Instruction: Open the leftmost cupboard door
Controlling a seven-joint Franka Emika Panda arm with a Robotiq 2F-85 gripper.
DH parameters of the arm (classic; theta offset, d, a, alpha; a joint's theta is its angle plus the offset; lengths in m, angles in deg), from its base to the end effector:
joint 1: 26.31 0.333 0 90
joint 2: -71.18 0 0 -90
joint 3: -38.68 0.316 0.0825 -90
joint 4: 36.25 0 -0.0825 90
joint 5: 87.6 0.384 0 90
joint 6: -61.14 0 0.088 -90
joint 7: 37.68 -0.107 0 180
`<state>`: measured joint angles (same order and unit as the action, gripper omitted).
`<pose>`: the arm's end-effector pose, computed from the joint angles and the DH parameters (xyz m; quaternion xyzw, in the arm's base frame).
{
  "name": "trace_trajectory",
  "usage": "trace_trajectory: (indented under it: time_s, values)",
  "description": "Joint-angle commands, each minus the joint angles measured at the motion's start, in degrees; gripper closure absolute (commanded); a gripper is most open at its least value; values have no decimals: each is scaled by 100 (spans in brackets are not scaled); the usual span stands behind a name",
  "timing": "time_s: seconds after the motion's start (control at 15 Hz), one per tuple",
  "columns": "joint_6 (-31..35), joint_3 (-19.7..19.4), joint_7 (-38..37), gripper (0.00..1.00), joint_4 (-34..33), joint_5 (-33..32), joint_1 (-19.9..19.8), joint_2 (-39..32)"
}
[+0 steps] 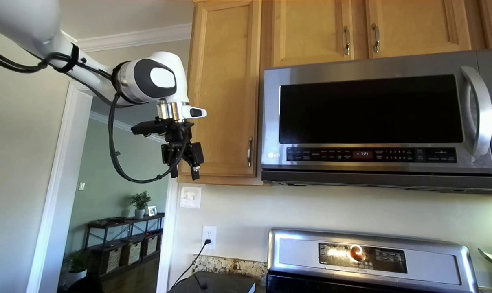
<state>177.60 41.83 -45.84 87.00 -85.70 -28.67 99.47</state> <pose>0.4338 0.0128 0.6317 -0.9801 0.0684 -0.1855 0.0171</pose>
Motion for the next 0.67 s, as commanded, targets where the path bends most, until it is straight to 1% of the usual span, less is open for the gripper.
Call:
trace_trajectory:
  time_s: [0.0,0.2,0.6]
  values:
    - [336,-266,495,0,-333,-74,44,-283]
    - [569,-458,1065,0,-627,-8,108,-528]
    - [1082,-575,1853,0,-1358,-80,114,-1233]
